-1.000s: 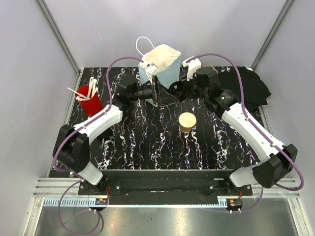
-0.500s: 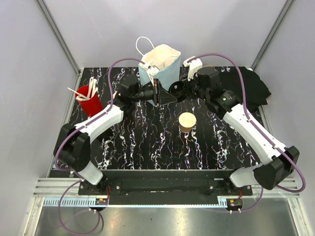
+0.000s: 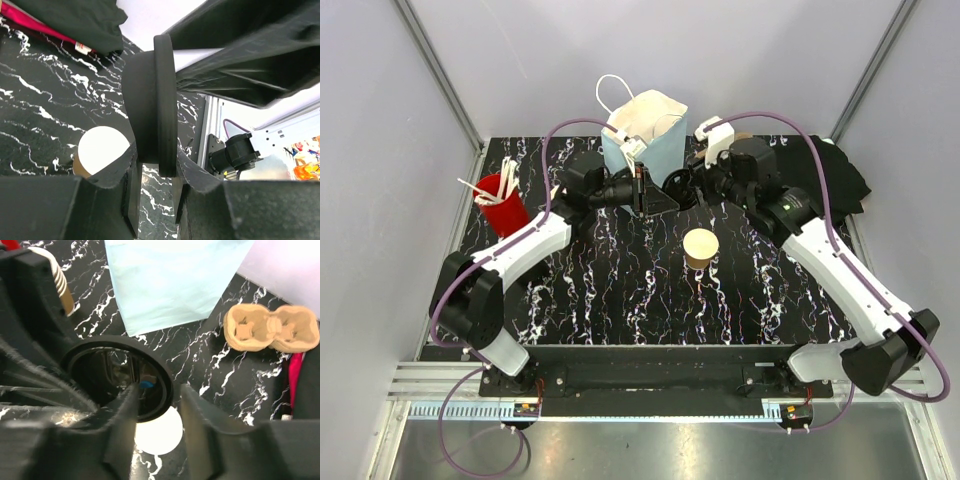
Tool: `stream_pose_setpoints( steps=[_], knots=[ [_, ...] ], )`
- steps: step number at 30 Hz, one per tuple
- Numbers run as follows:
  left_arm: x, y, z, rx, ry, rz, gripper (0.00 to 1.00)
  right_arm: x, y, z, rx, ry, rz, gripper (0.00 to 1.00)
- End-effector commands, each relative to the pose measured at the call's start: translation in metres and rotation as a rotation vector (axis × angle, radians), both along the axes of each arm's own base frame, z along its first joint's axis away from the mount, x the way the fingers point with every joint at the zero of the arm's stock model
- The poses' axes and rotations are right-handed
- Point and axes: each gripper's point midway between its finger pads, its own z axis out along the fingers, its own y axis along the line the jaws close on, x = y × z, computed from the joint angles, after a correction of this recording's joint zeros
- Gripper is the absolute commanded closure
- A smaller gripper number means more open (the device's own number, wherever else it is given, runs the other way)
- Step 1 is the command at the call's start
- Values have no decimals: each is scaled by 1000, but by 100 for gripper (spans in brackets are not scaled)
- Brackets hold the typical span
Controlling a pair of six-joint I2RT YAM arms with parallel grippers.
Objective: Pack the takeout coffee
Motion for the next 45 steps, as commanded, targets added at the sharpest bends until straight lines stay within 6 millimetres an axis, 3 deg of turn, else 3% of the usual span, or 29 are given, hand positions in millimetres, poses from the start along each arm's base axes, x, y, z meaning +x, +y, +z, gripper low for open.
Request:
stream_pose_setpoints(
  steps=[1, 6, 12, 17, 21, 22, 25, 31, 37, 40, 41, 42, 45],
  knots=[
    [8, 2, 26, -15, -105, 33, 84, -15, -3, 41, 18, -115, 59, 46],
    [8, 5, 25, -3, -113, 35, 87, -24, -10, 62, -15, -173, 90, 32],
    [10, 23, 30, 162, -330, 41, 87, -44, -18, 91, -84, -237, 180, 21],
    [25, 70, 35, 430, -637, 194, 87, -67, -22, 98, -137, -210, 273, 11],
    [33, 107, 37, 617, -801, 312, 87, -63, -31, 99, -109, -181, 228, 10],
    [40, 124, 43, 693, -848, 385, 87, -58, -37, 100, -95, -170, 200, 10],
    [41, 152, 50, 844, -924, 462, 87, -49, -37, 103, -61, -145, 181, 9],
    [36, 198, 72, 1126, -1137, 511, 87, -48, -26, 113, -121, -160, 292, 9],
    [20, 202, 109, 1206, -1342, 494, 87, -63, -23, 110, -242, -234, 457, 9],
    [9, 191, 117, 1197, -1461, 447, 88, -70, -23, 90, -343, -265, 568, 10],
    [6, 182, 104, 1208, -1495, 391, 88, -73, -23, 87, -359, -266, 595, 10],
    [0, 178, 114, 1193, -1577, 396, 89, -75, -23, 84, -375, -266, 619, 10],
    [-22, 154, 105, 1160, -1778, 290, 89, -89, -21, 76, -408, -259, 717, 11]
  ],
)
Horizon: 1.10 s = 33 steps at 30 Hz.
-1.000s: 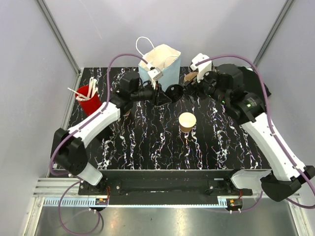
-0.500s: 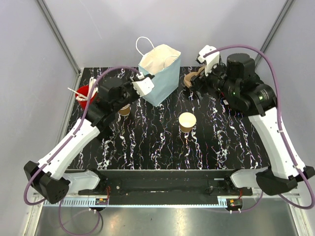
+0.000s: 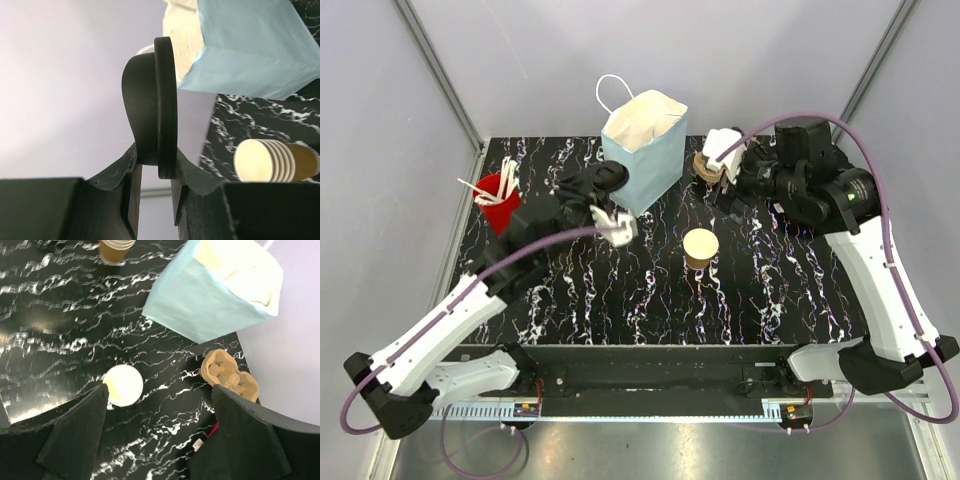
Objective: Pack the takeout coffee
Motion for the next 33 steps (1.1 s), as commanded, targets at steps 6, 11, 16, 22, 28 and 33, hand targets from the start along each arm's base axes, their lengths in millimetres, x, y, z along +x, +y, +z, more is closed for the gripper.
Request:
stream_pose_setpoints(
  steps=[6, 11, 16, 22, 28, 33],
  knots=[
    [-57, -77, -10, 304, -430, -355, 92, -65, 8, -2, -61, -42, 357, 14],
    [-77, -113, -19, 350, -561, -483, 91, -92, 14, -21, -52, -12, 443, 17],
    [-94, -143, -30, 409, -699, -610, 92, -113, 15, -44, -29, 41, 494, 18],
    [-100, -166, -30, 397, -712, -641, 92, -127, 20, -58, 9, 80, 508, 23],
    [-100, -180, -37, 373, -671, -639, 92, -123, 27, -60, 53, 89, 469, 38],
    [-102, -185, -42, 367, -650, -653, 91, -124, 29, -68, 57, 106, 465, 39]
  ],
)
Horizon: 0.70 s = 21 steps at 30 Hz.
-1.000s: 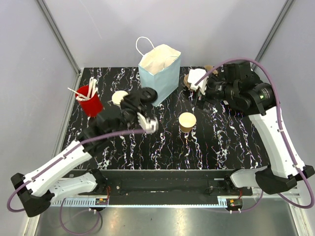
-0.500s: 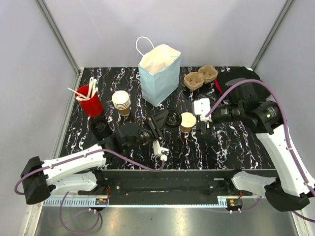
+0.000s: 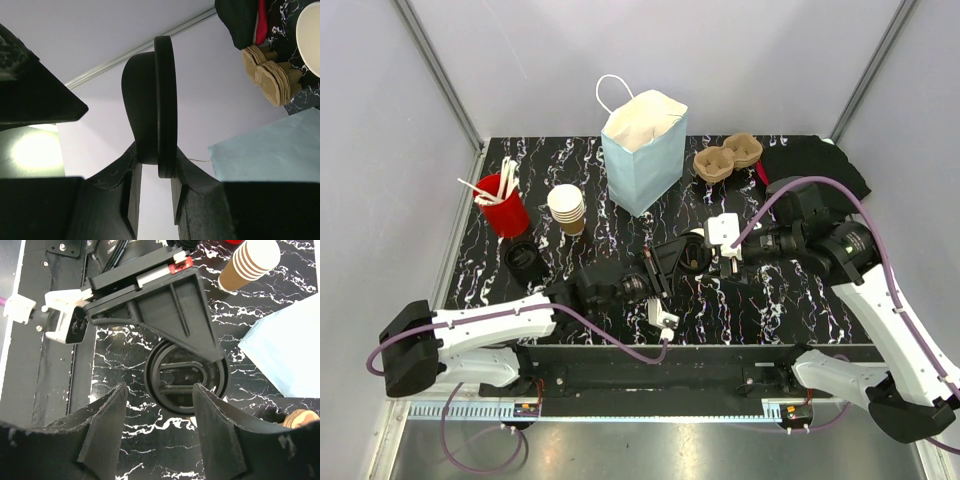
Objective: Pack the takeout coffee
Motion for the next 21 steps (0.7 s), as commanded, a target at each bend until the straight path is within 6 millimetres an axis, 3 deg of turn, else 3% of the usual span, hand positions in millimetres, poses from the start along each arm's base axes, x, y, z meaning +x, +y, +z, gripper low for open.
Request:
stream_pose_setpoints(
  steps=[1, 13, 21],
  knots=[
    [-2, -5, 42, -110, -46, -9, 91, -1, 7, 7, 45, -14, -1, 39],
    [4, -4, 49, -139, -5, 35, 91, 4, 12, -16, 9, -14, -32, 40],
    [3, -5, 51, -147, -4, 35, 90, 14, 14, -23, -5, -55, -73, 52]
  ],
)
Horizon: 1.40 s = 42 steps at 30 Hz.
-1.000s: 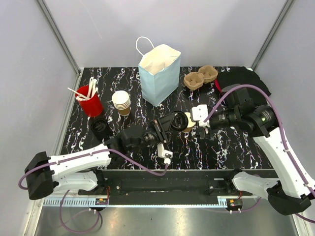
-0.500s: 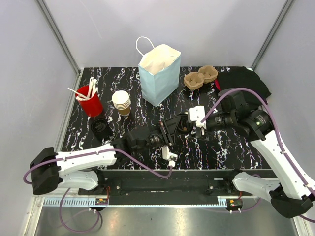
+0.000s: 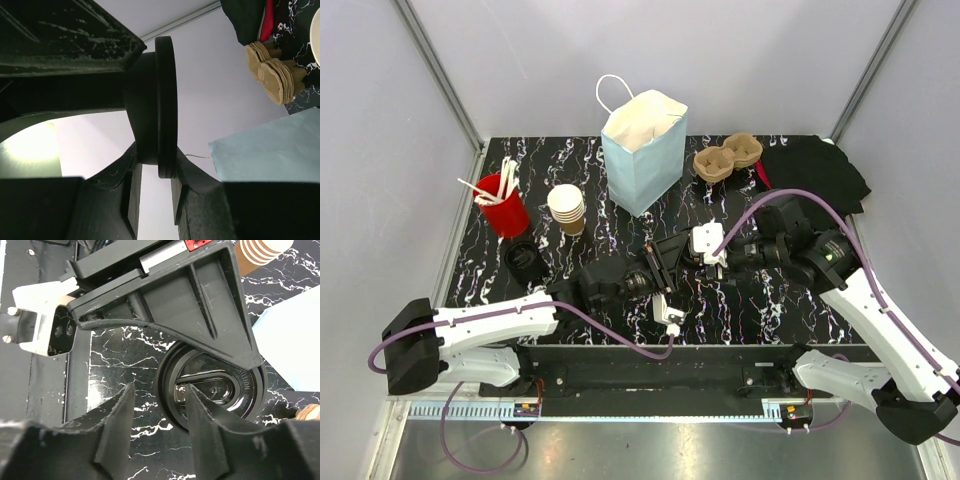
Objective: Pack the takeout coffee
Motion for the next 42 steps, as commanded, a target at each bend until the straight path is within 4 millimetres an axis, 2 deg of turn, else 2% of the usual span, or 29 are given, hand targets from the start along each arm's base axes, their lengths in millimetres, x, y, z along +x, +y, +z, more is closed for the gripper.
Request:
stream_pose_setpoints(
  steps=[1, 10, 13, 14, 16, 19, 21, 23, 24, 26, 27, 28, 29, 31, 33, 34, 35, 36, 37, 38, 39, 40, 42],
  knots=[
    [0, -2, 40, -113, -24, 7, 90, 9, 3, 10, 26, -65, -32, 57],
    [0, -2, 41, -118, -13, 15, 87, 8, 3, 11, 16, -79, -27, 76],
    [0, -1, 42, -119, -12, 18, 78, 6, 2, 11, 10, -79, -22, 83],
    [0, -1, 41, -117, -10, 20, 72, 5, 1, 13, 12, -81, -20, 83],
    [1, -1, 43, -118, -7, 25, 66, 4, 1, 13, 8, -78, -21, 84],
    [4, 2, 50, -127, -5, 49, 43, 3, -2, 16, 1, -80, -26, 86],
    [6, 8, 63, -145, -15, 69, 32, 3, -4, 19, 3, -89, -36, 89],
    [10, 17, 71, -161, -10, 109, 27, 3, -5, 19, 0, -85, -42, 93],
    [12, 22, 84, -188, -12, 126, 23, 3, -6, 20, 1, -87, -45, 94],
    [18, 35, 90, -193, -5, 186, 18, 6, -7, 20, -7, -94, -64, 93],
    [17, 47, 102, -220, -12, 202, 15, 9, -8, 20, -11, -99, -77, 94],
    [20, 56, 101, -201, -3, 229, 9, 12, -9, 22, -10, -107, -91, 94],
    [26, 69, 103, -200, 1, 261, 4, 17, -13, 23, -20, -119, -131, 95],
    [31, 100, 111, -213, 53, 327, 1, 24, -17, 25, -22, -133, -176, 95],
    [53, 137, 111, -272, 184, 472, 1, 33, -22, 23, -41, -147, -235, 95],
    [62, 164, 113, -260, 251, 607, 1, 36, -24, 23, -44, -149, -256, 95],
    [77, 192, 120, -330, 298, 723, 1, 41, -27, 21, -47, -143, -286, 95],
    [88, 205, 98, -384, 451, 827, 1, 43, -28, 20, -48, -139, -299, 95],
    [91, 223, 128, -501, 491, 864, 1, 50, -30, 16, -49, -128, -330, 95],
    [105, 244, 123, -556, 554, 947, 1, 53, -31, 14, -50, -121, -341, 95],
    [103, 245, 107, -604, 700, 952, 1, 58, -33, 11, -50, -114, -358, 95],
    [107, 260, 117, -684, 727, 978, 1, 65, -31, 5, -57, -89, -370, 95],
    [110, 252, 102, -768, 871, 980, 1, 77, -35, -4, -77, -57, -401, 95]
  ],
)
